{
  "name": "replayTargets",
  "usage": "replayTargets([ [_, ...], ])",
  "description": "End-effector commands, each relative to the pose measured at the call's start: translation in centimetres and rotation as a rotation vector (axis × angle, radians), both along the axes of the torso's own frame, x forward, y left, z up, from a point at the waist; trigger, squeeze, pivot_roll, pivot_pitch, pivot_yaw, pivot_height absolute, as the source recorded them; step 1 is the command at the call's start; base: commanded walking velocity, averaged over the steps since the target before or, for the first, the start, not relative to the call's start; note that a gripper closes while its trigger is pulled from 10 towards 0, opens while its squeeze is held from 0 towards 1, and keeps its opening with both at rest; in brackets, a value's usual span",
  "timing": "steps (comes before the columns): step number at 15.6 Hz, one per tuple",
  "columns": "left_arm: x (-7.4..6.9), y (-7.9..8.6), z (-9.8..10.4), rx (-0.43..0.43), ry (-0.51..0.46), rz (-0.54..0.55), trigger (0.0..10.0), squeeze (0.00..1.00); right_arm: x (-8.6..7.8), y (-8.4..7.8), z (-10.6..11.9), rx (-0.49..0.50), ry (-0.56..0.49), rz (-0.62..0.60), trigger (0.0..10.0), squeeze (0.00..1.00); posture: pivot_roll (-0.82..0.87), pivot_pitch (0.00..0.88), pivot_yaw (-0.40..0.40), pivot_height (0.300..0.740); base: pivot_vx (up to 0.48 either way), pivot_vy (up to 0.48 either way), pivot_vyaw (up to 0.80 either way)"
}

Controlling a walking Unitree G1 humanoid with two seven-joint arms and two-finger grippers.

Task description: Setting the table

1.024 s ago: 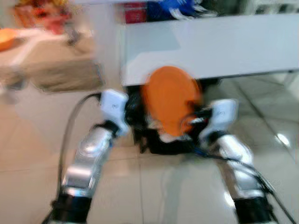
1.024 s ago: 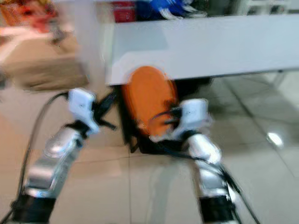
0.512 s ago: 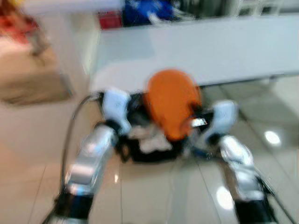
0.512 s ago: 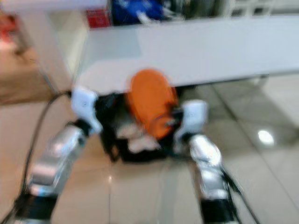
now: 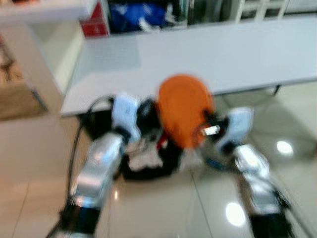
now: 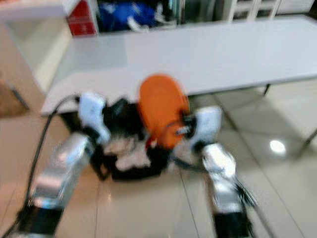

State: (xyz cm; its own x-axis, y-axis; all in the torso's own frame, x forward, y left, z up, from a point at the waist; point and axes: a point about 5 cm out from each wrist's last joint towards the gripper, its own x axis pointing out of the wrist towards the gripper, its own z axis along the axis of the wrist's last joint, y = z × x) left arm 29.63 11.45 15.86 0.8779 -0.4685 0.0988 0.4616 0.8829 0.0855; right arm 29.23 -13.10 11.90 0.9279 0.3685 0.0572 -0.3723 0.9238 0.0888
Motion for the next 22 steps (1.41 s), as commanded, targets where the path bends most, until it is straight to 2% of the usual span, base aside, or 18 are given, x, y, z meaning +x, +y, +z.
replayTargets([
  [1,0.2,-0.4,0.5,0.001,-0.019,-0.004,10.0,0.0,0.3,-0.6,1.5,0.002,-0.064,-0.017,0.0,0.0,-0.1,0.0,0.092,0.74,0.277,-0.386,0.0],
  [8,0.3,-0.3,0.3,0.009,-0.012,0.006,10.0,0.0,0.5,-0.7,1.6,-0.004,-0.067,-0.02,0.0,0.0,-0.1,0.0,0.086,0.74,0.281,-0.387,0.0],
  [13,0.4,-0.6,0.7,0.006,-0.034,0.0,10.0,0.0,0.6,-0.6,1.6,-0.007,-0.071,-0.006,0.0,0.0,-0.1,0.0,0.084,0.74,0.0,0.0,0.0],
  [15,0.4,-0.6,0.8,0.003,-0.038,-0.002,10.0,0.0,0.6,-0.5,2.0,-0.013,-0.089,-0.002,0.0,0.0,-0.1,0.0,0.084,0.74,0.469,0.0,0.0],
  [18,0.4,-0.8,0.9,-0.002,-0.046,-0.005,10.0,0.0,0.7,0.3,4.6,-0.02,-0.18,0.055,0.0,0.0,-0.11,0.0,0.087,0.74,0.47,0.0,0.0],
  [22,0.5,-1.1,0.8,0.009,-0.045,-0.005,10.0,0.0,1.5,-0.4,5.6,-0.027,-0.212,0.035,0.0,0.0,-0.11,0.0,0.088,0.74,0.466,0.0,0.0],
])
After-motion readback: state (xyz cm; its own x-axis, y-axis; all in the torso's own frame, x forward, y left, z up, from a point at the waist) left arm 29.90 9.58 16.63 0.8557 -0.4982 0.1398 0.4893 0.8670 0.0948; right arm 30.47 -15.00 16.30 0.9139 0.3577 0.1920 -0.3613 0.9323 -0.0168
